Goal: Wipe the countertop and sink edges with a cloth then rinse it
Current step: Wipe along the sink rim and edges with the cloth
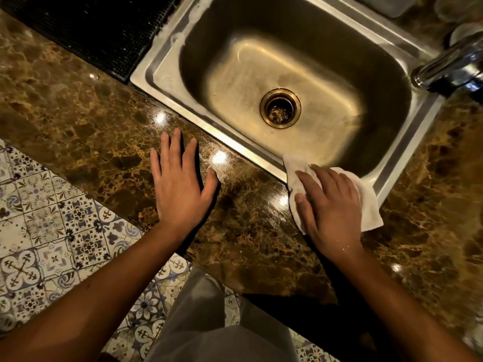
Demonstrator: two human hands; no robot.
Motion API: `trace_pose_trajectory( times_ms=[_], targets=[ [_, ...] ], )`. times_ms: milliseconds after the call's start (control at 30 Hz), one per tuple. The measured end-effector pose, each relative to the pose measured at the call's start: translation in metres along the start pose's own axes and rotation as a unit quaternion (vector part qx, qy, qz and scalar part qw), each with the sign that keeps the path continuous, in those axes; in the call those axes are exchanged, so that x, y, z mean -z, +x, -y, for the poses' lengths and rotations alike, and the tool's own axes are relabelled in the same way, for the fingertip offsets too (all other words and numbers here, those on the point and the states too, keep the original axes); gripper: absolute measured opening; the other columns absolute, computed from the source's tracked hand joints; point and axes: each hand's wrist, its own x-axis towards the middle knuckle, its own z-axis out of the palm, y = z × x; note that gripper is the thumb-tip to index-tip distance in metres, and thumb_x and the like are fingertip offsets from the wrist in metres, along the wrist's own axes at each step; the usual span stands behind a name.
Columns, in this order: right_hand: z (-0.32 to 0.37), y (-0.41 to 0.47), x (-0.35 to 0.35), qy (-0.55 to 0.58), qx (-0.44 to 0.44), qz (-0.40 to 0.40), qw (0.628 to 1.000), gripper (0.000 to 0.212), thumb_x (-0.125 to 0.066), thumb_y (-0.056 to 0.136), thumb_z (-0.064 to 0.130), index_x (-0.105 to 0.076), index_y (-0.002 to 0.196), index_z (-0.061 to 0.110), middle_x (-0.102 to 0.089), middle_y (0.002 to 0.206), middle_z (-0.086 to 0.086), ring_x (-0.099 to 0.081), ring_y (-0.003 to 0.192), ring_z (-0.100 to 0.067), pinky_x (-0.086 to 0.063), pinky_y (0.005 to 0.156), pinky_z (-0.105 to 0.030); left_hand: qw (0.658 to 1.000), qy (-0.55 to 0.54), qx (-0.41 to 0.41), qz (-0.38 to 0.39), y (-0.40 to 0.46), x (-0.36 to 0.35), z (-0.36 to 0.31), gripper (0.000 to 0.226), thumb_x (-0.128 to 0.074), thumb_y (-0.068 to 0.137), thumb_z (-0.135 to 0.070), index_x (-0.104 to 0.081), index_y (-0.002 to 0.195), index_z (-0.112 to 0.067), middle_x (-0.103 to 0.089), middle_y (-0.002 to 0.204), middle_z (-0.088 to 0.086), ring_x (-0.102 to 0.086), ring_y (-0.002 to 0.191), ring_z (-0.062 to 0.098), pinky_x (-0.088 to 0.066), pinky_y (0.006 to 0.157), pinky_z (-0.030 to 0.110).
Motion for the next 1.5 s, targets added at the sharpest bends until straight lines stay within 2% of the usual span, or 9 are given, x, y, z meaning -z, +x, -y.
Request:
trace_pose_trajectory(
  times_ms=[233,467,600,800,933,1067,1333,1500],
  targets=[
    [0.034,0.048,-0.011,-0.004,0.07,0.024,0.997,0.048,-0.037,0.11,0.042,-0.049,0.151,0.021,-0.055,0.149,-0.012,-0.052,0.133,-0.031,-0.04,0.109,-0.045,1.0,0.002,0.006,0.009,0.001,0.002,0.0,0.067,-0.041,0.1,-0.047,-0.037,0.157,-0.012,-0.016,0.172,0.014,-0.005,0.161,0.03,-0.004,0.13,0.054],
    [0.08,0.103,-0.022,-0.015,0.091,0.065,0.994,0.052,-0.035,0.107,0.046,-0.039,0.156,0.027,-0.053,0.149,-0.009,-0.058,0.122,-0.032,-0.046,0.095,-0.044,1.0,0.009,-0.007,0.0,0.001,-0.003,0.004,0.065,-0.04,0.102,-0.048,-0.037,0.157,-0.011,-0.018,0.172,0.015,-0.008,0.161,0.033,-0.006,0.13,0.055],
    [0.098,0.13,-0.031,0.031,0.108,0.077,0.991,0.053,-0.035,0.106,0.047,-0.042,0.156,0.03,-0.056,0.147,-0.009,-0.058,0.122,-0.031,-0.046,0.097,-0.043,1.0,0.004,-0.016,-0.01,0.001,-0.004,0.005,0.065,-0.043,0.102,-0.044,-0.038,0.156,-0.01,-0.021,0.17,0.018,-0.01,0.16,0.035,-0.008,0.129,0.058],
    [0.102,0.148,-0.029,0.077,0.114,0.124,0.983,0.052,-0.036,0.108,0.049,-0.031,0.159,0.041,-0.044,0.158,-0.003,-0.049,0.134,-0.027,-0.041,0.104,-0.04,1.0,0.009,-0.005,-0.003,0.001,-0.002,0.003,0.065,-0.043,0.1,-0.045,-0.039,0.156,-0.011,-0.021,0.171,0.016,-0.01,0.161,0.034,-0.008,0.129,0.056],
    [0.093,0.135,-0.027,0.067,0.105,0.124,0.984,0.053,-0.036,0.108,0.048,-0.031,0.159,0.041,-0.045,0.158,-0.005,-0.05,0.133,-0.028,-0.041,0.105,-0.041,1.0,0.008,0.002,0.001,0.002,-0.001,0.001,0.064,-0.042,0.1,-0.044,-0.039,0.156,-0.012,-0.02,0.171,0.014,-0.009,0.161,0.032,-0.007,0.13,0.055],
    [0.058,0.101,-0.016,0.037,0.11,0.127,0.985,0.054,-0.031,0.107,0.05,-0.032,0.159,0.036,-0.05,0.152,-0.007,-0.055,0.126,-0.032,-0.045,0.099,-0.045,1.0,0.009,0.009,0.008,0.001,-0.001,0.0,0.065,-0.042,0.101,-0.045,-0.036,0.157,-0.014,-0.017,0.172,0.012,-0.006,0.161,0.029,-0.004,0.13,0.053],
    [-0.026,0.027,0.023,0.005,0.115,0.137,0.984,0.054,-0.037,0.108,0.048,-0.037,0.159,0.031,-0.049,0.153,-0.009,-0.049,0.133,-0.031,-0.036,0.106,-0.048,1.0,0.006,0.011,0.014,0.002,0.0,0.001,0.065,-0.044,0.101,-0.046,-0.036,0.157,-0.015,-0.016,0.172,0.012,-0.005,0.161,0.029,-0.003,0.13,0.053],
    [-0.03,0.022,0.024,-0.008,0.098,0.141,0.985,0.054,-0.033,0.108,0.049,-0.036,0.159,0.033,-0.051,0.151,-0.009,-0.05,0.133,-0.031,-0.035,0.107,-0.049,1.0,0.009,0.007,0.018,0.002,0.0,0.002,0.066,-0.044,0.101,-0.048,-0.036,0.157,-0.014,-0.016,0.172,0.013,-0.006,0.161,0.03,-0.005,0.13,0.054]
  ],
)
